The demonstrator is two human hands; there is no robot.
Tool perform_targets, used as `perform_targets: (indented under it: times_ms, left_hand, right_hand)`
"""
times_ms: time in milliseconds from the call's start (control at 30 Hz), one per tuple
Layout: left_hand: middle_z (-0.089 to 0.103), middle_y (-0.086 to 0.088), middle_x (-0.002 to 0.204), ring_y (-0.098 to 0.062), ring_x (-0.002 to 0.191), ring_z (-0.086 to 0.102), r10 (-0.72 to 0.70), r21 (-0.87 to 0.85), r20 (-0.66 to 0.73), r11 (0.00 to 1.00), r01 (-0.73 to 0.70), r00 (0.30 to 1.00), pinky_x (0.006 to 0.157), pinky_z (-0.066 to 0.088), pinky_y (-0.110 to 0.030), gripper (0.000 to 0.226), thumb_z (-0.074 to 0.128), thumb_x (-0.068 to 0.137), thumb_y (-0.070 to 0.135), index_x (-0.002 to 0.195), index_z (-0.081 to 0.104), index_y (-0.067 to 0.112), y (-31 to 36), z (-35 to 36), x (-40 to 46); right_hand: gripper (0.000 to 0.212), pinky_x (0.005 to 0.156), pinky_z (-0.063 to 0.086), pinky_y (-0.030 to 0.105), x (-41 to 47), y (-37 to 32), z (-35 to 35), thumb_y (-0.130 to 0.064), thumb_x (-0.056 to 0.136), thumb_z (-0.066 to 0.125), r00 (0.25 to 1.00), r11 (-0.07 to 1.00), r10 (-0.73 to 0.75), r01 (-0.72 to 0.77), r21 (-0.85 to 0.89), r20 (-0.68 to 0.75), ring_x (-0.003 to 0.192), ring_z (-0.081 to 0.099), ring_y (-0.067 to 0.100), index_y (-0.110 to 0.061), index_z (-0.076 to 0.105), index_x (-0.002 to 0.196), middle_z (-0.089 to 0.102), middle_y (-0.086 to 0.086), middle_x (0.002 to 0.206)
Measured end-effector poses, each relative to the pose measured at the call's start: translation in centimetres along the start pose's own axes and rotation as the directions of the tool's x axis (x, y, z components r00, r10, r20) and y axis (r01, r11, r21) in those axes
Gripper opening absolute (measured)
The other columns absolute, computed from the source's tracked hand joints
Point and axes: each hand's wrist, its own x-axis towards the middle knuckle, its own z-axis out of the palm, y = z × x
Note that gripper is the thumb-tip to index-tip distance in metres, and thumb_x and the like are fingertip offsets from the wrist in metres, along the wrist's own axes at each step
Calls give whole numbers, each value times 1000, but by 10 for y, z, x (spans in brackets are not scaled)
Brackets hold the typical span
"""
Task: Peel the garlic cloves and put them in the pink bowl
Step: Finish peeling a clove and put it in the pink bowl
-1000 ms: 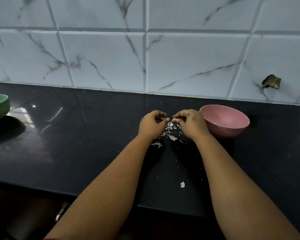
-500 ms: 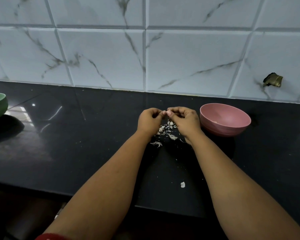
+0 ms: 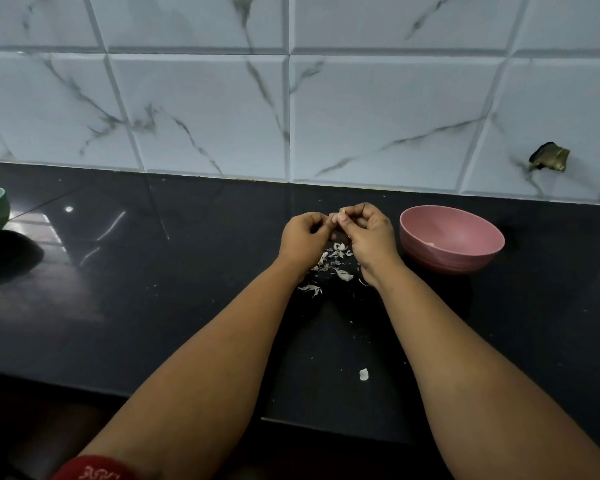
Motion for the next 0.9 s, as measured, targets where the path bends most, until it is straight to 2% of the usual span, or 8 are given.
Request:
perform_targets:
  times_ms: [67, 200, 333, 433, 533, 667, 733, 900]
  left_hand:
    - [68, 10, 62, -10, 60, 62, 4, 45, 17, 999, -5, 1000, 66, 51, -32, 33, 57, 98, 35, 77, 70, 13, 0, 3, -2]
    - [69, 9, 73, -10, 71, 65, 6, 73, -23, 997, -4, 1000, 77, 55, -37, 30, 51, 101, 35, 92, 70, 13, -4, 1, 0]
    - [70, 5, 78, -12, 70, 62, -22, 61, -108, 998, 29, 994, 77, 56, -41, 18, 58, 97, 31, 86, 66, 19, -9, -6, 5]
    - [70, 3, 82, -8, 69, 60, -34, 61, -110, 997, 41, 993, 71, 53, -32, 13, 60, 96, 27, 89, 67, 19, -10, -6, 4]
    - [71, 1, 85, -11, 77, 65, -4, 108, -90, 994, 14, 996, 69, 50, -24, 7, 63, 94, 25, 91, 67, 20, -10, -4, 3]
    - [70, 2, 83, -12, 78, 65, -5, 117, -79, 993, 14, 997, 70, 51, -26, 6, 65, 92, 26, 90, 67, 21, -11, -4, 4]
    - [68, 3, 81, -11, 76, 63, -8, 107, -86, 994, 18, 996, 71, 51, -27, 5, 65, 92, 25, 90, 67, 21, -10, -5, 4]
    - [66, 4, 81, -7, 70, 58, -7, 112, -78, 994, 16, 997, 66, 48, -22, 8, 65, 93, 25, 92, 68, 18, -10, -5, 3]
  right_hand:
    - [21, 81, 58, 46, 3, 2, -2, -11, 89, 66, 995, 986, -89, 81, -146, -48, 86, 70, 27, -29, 64, 78, 72, 5, 87]
    - [13, 67, 56, 28, 6, -9, -11, -19, 91, 64, 926, 827, -374, 305, -473, -58, 66, 67, 10, -30, 66, 84, 69, -4, 77]
    - [1, 62, 45, 26, 10, -5, -21, -9, 85, 69, 961, 573, -267, 220, -789, 74, 66, 61, 17, -9, 70, 86, 69, 6, 82]
    - [3, 61, 37, 23, 14, 0, -28, -4, 83, 70, 988, 506, -152, 70, -859, -9, 67, 55, 17, -4, 68, 81, 69, 11, 83]
    - [12, 65, 42, 23, 13, -4, -28, 3, 84, 63, 989, 474, -127, 128, -871, 76, 73, 60, 20, -3, 73, 86, 71, 12, 88]
    - [12, 77, 50, 34, 11, -13, -24, 0, 84, 64, 947, 495, -312, 232, -838, 78, 85, 64, 27, -4, 74, 89, 72, 12, 89]
    - [10, 75, 49, 32, 12, -14, -24, -8, 85, 65, 917, 421, -392, 246, -873, 69, 87, 64, 25, -9, 74, 90, 71, 8, 91]
    - [14, 77, 58, 35, 14, 1, -20, -7, 77, 66, 999, 214, 43, 11, -977, 21, 86, 67, 27, -16, 71, 85, 72, 5, 92]
